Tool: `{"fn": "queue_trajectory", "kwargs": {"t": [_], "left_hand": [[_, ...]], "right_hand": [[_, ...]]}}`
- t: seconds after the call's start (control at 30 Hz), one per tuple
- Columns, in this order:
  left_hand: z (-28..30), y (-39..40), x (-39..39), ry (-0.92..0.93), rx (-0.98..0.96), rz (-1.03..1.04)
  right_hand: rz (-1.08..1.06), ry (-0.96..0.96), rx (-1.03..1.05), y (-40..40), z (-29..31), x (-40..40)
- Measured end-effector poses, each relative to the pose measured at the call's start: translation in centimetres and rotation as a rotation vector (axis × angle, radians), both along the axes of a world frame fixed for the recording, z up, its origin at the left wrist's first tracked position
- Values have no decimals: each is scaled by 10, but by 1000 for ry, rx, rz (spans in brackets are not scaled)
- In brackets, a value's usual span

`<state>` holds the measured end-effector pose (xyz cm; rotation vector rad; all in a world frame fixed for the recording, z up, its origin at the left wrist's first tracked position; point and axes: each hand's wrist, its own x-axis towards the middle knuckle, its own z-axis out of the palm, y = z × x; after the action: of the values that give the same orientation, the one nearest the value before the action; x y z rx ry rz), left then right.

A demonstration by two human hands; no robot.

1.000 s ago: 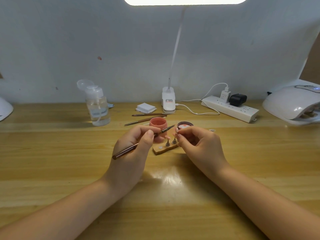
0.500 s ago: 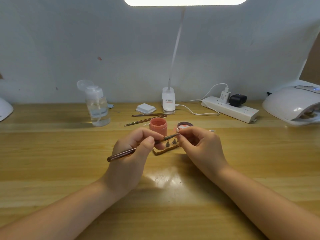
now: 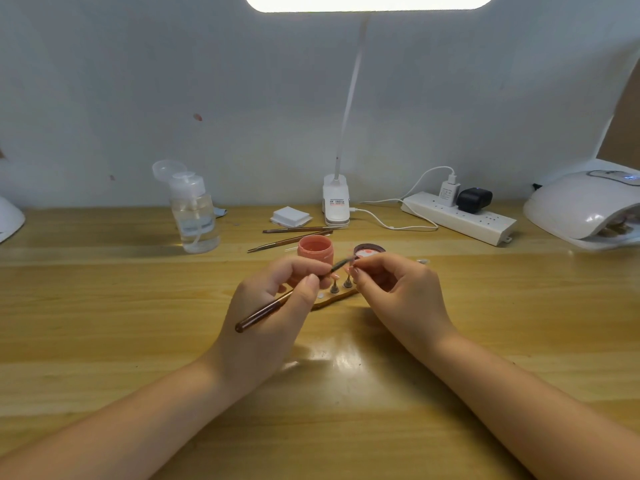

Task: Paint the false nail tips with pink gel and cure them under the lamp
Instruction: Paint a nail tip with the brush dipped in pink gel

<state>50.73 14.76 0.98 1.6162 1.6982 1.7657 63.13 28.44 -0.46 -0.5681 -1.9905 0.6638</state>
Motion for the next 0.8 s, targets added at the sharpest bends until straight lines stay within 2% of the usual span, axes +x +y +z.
{"fn": "queue_trajectory", "kwargs": {"t": [0.2, 0.37, 0.63, 0.8], "left_hand": [[0, -1, 0, -23, 65, 20], [-1, 1, 0, -9, 7, 6], [-2, 2, 0, -104, 56, 14], [-3, 2, 0, -95, 78, 22]], "right_hand": [[4, -8, -8, 0, 0, 0], [-2, -2, -3, 0, 1, 0], [11, 8, -9, 0, 0, 1], [21, -1, -12, 0, 1, 1]]}}
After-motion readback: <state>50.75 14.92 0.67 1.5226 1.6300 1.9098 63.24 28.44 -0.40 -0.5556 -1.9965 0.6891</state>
